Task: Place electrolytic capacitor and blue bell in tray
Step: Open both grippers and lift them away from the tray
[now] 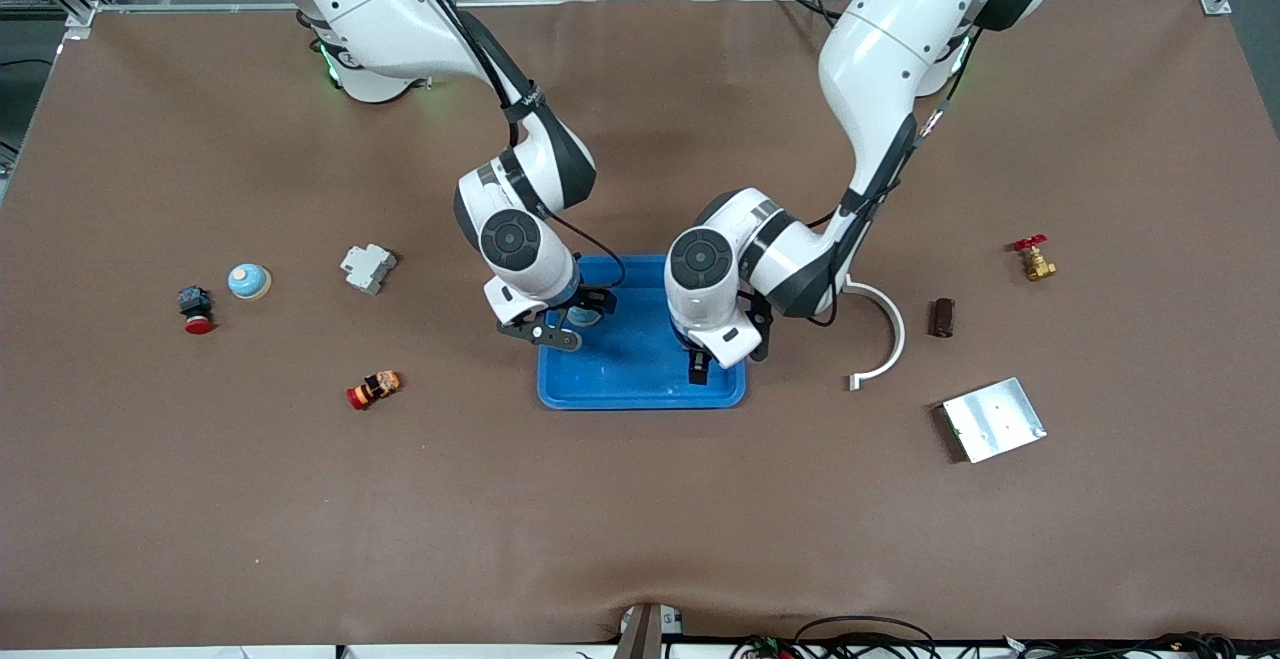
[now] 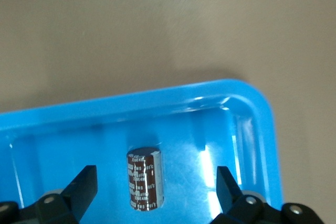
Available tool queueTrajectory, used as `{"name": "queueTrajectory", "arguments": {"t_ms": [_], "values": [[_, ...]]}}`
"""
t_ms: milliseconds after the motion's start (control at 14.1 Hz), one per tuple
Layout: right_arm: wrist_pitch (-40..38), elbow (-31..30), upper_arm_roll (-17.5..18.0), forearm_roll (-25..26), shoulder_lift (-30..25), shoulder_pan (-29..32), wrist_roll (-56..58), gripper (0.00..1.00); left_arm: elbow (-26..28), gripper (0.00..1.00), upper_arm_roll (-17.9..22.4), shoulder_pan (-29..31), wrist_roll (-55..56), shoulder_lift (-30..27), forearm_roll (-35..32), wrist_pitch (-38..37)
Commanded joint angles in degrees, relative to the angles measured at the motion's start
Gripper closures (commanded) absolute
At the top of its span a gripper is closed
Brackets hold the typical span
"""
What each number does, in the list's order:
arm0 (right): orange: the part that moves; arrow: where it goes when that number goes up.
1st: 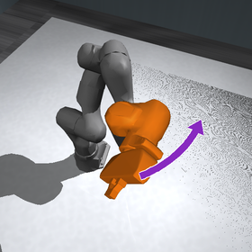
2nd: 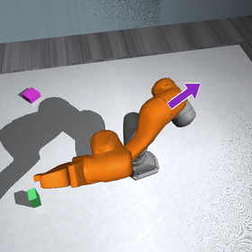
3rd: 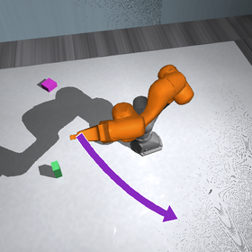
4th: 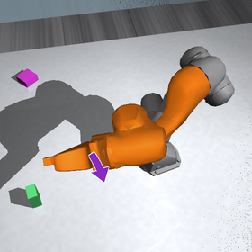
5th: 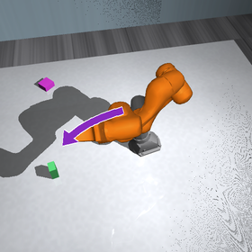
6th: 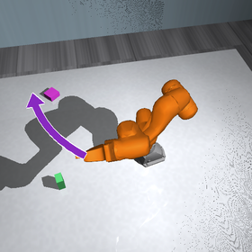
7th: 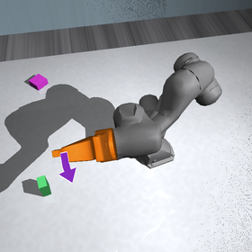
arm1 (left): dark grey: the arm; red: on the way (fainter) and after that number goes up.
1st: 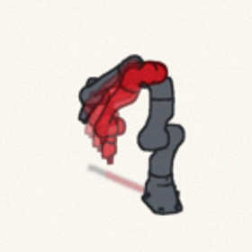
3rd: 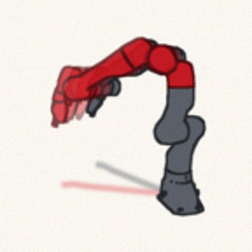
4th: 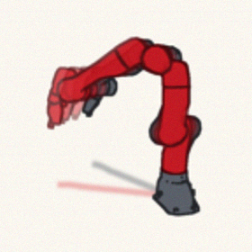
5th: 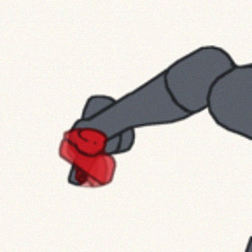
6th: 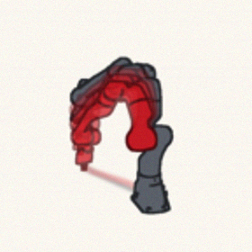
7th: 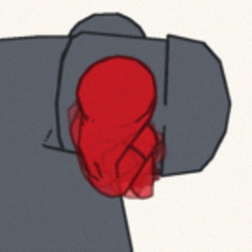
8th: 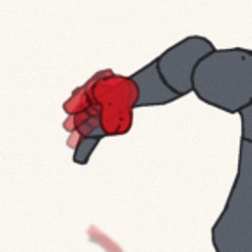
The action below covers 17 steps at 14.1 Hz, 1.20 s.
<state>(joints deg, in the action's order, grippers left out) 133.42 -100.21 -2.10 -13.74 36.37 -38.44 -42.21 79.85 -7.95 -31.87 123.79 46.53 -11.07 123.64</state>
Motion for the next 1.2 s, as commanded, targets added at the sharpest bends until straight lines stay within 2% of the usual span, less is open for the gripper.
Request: {"name": "queueTrajectory", "arguments": {"t_ms": [0, 213, 425, 496, 708, 921, 1134], "values": [[-3.2, 0.0, -1.0, -1.2, -3.1, 1.0, 0.2, 0.00, 0.7, 0.00, 0.3, 0.8, -7.0, -3.3, 0.1, -2.2], [-7.8, 0.0, -2.7, 1.4, -6.0, 5.1, 0.9, 0.00, 1.1, 0.00, 0.0, 2.1, -18.5, -5.7, 0.2, -6.9], [-13.3, -0.1, -5.9, 9.6, -9.6, 8.3, 1.3, 0.00, 4.4, 0.00, -0.3, 3.9, -29.4, -9.9, 0.4, -8.0], [-13.8, -0.6, -6.1, 10.1, -11.0, 10.2, 2.4, 0.00, 5.8, 0.00, -0.4, 4.6, -33.5, -11.2, 0.4, -8.0], [-14.6, -4.3, -6.0, 10.1, -15.0, 19.0, 18.1, 0.00, 8.7, 0.00, -0.3, 5.1, -46.8, -13.5, 0.4, -8.3], [-14.9, -8.4, -6.2, 10.2, -18.6, 25.0, 24.4, 0.00, 8.3, 0.00, -0.4, 5.4, -52.1, -13.6, 0.4, -7.7], [-13.0, -14.3, -6.2, 10.3, -20.8, 32.7, 36.7, 0.00, 8.1, 0.00, -1.8, 5.8, -55.7, -13.5, 0.4, -5.4]]}}
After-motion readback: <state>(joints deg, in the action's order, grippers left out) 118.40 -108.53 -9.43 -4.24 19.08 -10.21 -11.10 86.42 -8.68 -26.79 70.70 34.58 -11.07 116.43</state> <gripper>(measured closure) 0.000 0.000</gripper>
